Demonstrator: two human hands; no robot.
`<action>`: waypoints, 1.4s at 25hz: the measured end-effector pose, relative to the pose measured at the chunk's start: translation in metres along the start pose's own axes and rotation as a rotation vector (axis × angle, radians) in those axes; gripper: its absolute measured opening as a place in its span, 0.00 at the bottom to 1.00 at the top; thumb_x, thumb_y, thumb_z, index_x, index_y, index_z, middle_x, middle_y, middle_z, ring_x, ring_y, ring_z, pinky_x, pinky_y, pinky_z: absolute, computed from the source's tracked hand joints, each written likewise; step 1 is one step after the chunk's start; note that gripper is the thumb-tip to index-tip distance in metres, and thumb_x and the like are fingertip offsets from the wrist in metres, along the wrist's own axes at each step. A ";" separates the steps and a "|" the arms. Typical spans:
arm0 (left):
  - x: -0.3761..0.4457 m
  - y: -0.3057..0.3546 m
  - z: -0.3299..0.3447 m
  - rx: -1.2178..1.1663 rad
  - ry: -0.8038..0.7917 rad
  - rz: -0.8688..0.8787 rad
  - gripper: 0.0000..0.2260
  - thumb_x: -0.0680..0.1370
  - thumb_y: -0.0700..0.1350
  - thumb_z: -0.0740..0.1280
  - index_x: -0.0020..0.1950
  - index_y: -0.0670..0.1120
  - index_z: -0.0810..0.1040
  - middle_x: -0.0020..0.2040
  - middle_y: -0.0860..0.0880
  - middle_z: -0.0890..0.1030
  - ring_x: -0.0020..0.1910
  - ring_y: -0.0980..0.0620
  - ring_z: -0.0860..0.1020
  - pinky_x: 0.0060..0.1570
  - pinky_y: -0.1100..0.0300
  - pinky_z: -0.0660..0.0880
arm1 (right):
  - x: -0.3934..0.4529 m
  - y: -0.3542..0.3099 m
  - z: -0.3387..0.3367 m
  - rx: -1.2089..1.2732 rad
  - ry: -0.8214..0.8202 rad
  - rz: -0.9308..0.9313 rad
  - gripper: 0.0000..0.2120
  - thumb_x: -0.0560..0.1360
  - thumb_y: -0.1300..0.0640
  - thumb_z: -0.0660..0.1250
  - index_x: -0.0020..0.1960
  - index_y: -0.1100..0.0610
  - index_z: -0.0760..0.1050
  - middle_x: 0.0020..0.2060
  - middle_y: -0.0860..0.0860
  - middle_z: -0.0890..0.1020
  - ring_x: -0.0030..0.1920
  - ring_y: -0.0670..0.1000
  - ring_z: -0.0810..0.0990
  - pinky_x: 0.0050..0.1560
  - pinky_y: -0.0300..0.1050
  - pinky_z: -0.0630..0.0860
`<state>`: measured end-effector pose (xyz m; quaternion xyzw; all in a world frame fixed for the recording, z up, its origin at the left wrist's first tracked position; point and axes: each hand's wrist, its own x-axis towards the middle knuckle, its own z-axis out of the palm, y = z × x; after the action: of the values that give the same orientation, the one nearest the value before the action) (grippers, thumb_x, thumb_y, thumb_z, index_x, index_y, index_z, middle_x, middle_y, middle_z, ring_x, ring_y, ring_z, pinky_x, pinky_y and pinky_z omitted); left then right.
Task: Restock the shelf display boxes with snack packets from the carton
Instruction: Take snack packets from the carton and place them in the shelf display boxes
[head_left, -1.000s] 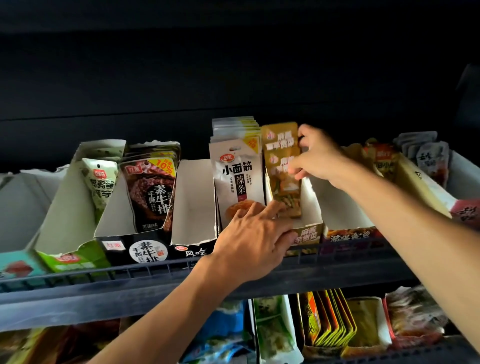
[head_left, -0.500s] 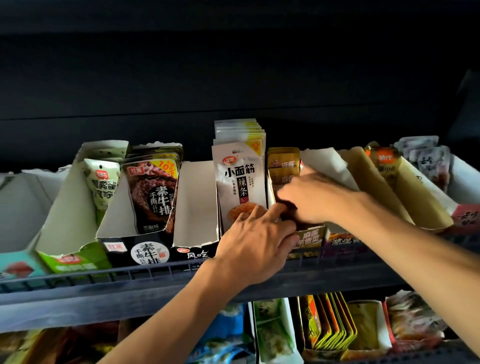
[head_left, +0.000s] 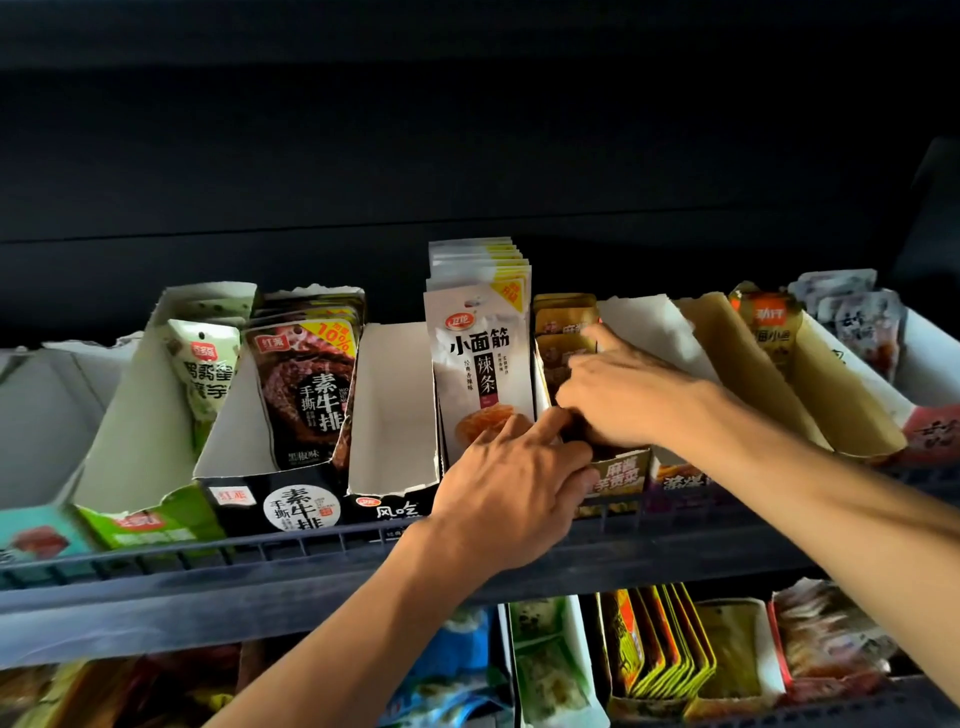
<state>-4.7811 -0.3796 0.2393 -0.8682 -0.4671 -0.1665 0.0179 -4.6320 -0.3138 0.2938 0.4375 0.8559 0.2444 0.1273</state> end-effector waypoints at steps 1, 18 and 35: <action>0.000 0.001 0.000 -0.005 -0.004 -0.001 0.14 0.84 0.57 0.53 0.53 0.53 0.74 0.64 0.53 0.69 0.55 0.48 0.72 0.50 0.48 0.75 | -0.002 0.000 0.002 -0.046 -0.045 -0.017 0.09 0.78 0.62 0.59 0.50 0.51 0.76 0.45 0.48 0.78 0.63 0.52 0.72 0.76 0.62 0.40; 0.001 -0.003 0.003 0.023 -0.011 -0.001 0.15 0.83 0.59 0.52 0.58 0.55 0.74 0.65 0.54 0.68 0.57 0.51 0.72 0.48 0.49 0.78 | -0.017 0.016 0.017 0.526 0.363 0.283 0.19 0.82 0.57 0.58 0.70 0.50 0.74 0.67 0.53 0.77 0.71 0.51 0.68 0.72 0.48 0.59; -0.239 0.026 0.074 -0.151 0.331 -0.300 0.25 0.74 0.45 0.65 0.73 0.46 0.70 0.72 0.45 0.72 0.71 0.45 0.70 0.72 0.47 0.65 | -0.142 -0.199 0.058 0.899 0.460 0.229 0.20 0.75 0.56 0.63 0.65 0.58 0.78 0.67 0.52 0.77 0.69 0.54 0.73 0.71 0.43 0.62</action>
<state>-4.8609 -0.5730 0.0992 -0.7488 -0.5680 -0.3416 0.0043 -4.6606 -0.5103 0.1395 0.4749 0.8289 -0.0452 -0.2923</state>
